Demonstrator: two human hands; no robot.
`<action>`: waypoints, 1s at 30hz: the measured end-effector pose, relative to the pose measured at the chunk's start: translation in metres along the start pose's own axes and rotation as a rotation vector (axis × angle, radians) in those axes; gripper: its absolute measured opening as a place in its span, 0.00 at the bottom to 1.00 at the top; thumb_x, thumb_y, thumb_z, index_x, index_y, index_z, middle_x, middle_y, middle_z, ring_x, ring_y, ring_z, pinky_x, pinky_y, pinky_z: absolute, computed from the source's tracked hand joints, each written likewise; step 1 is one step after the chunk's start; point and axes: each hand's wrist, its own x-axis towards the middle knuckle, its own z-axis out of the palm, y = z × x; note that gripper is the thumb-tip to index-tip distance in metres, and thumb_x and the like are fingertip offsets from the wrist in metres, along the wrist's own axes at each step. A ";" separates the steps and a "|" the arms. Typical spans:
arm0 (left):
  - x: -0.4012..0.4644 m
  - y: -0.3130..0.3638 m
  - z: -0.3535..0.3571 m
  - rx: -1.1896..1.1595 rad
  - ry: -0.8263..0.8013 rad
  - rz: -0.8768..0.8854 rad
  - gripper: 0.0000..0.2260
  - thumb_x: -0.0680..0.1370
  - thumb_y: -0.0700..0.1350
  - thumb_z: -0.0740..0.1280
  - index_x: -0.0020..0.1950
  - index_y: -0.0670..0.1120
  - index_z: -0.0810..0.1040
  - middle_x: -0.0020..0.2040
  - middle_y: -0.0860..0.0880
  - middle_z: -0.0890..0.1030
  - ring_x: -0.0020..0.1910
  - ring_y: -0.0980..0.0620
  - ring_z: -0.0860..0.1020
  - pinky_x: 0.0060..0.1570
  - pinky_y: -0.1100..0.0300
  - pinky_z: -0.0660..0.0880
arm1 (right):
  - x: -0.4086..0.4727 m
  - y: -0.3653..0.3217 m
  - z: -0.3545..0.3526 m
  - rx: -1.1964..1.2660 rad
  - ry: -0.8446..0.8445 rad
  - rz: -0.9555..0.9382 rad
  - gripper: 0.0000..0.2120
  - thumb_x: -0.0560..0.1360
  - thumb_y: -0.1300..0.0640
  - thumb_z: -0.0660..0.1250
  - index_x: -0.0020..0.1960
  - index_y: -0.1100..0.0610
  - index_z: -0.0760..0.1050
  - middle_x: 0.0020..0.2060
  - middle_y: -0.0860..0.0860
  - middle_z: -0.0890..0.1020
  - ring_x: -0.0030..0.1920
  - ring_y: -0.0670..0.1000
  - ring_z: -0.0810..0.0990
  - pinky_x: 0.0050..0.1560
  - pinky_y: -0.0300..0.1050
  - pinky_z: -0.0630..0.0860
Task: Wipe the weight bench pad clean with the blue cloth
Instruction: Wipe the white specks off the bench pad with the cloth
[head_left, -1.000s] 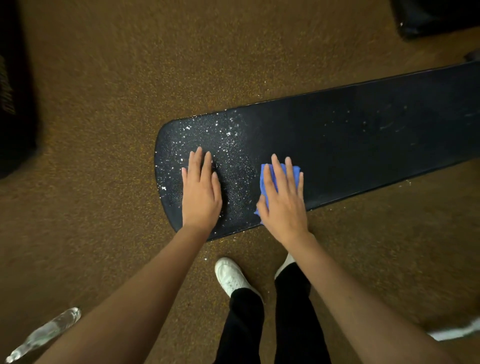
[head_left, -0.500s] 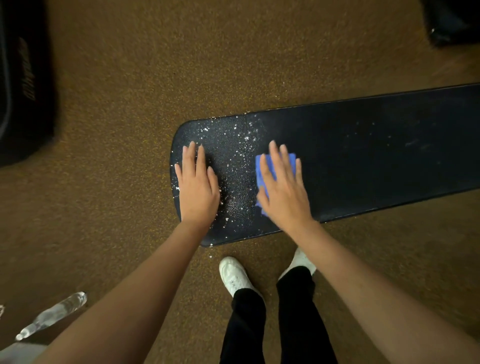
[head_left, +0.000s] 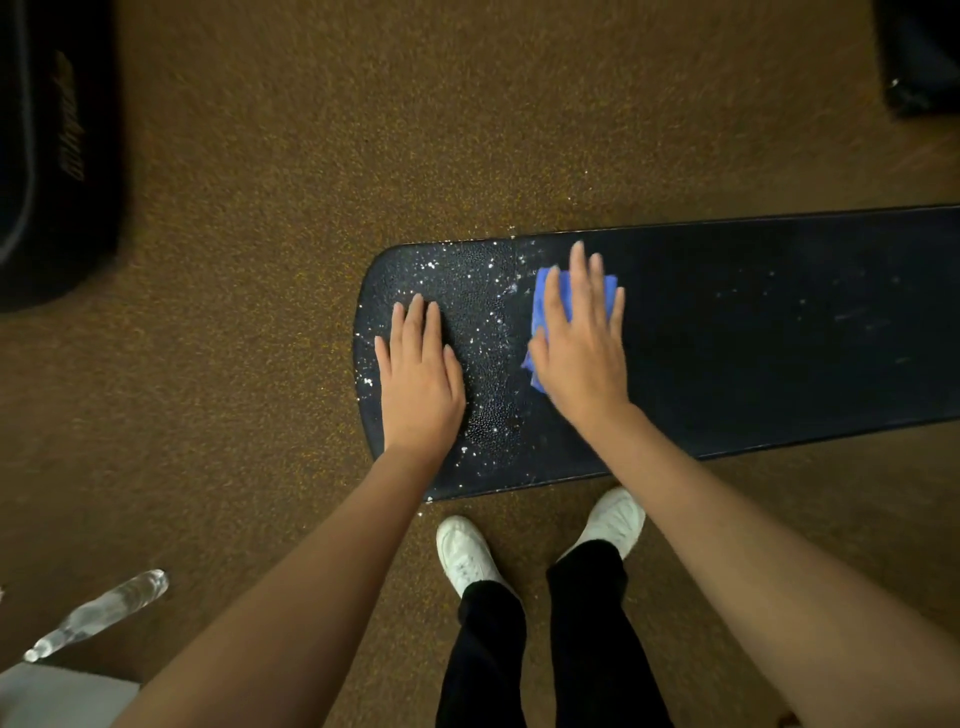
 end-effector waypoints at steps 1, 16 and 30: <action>-0.001 0.001 0.001 0.011 -0.008 -0.005 0.27 0.78 0.51 0.41 0.74 0.41 0.58 0.75 0.44 0.57 0.75 0.46 0.50 0.72 0.47 0.46 | 0.010 0.001 -0.001 -0.005 0.000 0.046 0.30 0.75 0.57 0.62 0.74 0.63 0.56 0.75 0.63 0.50 0.75 0.63 0.48 0.71 0.64 0.48; 0.012 0.011 0.004 0.025 -0.013 -0.052 0.28 0.77 0.52 0.40 0.74 0.43 0.59 0.75 0.45 0.57 0.75 0.47 0.50 0.71 0.43 0.45 | 0.052 0.001 -0.011 -0.004 -0.039 0.080 0.29 0.77 0.56 0.58 0.74 0.63 0.55 0.76 0.61 0.48 0.75 0.62 0.46 0.71 0.63 0.45; 0.021 0.022 0.007 0.025 0.015 -0.060 0.27 0.77 0.51 0.41 0.73 0.42 0.59 0.75 0.45 0.59 0.75 0.46 0.51 0.70 0.42 0.44 | 0.066 0.036 -0.018 -0.001 -0.010 0.072 0.24 0.77 0.57 0.56 0.71 0.64 0.61 0.69 0.57 0.66 0.74 0.60 0.54 0.72 0.61 0.47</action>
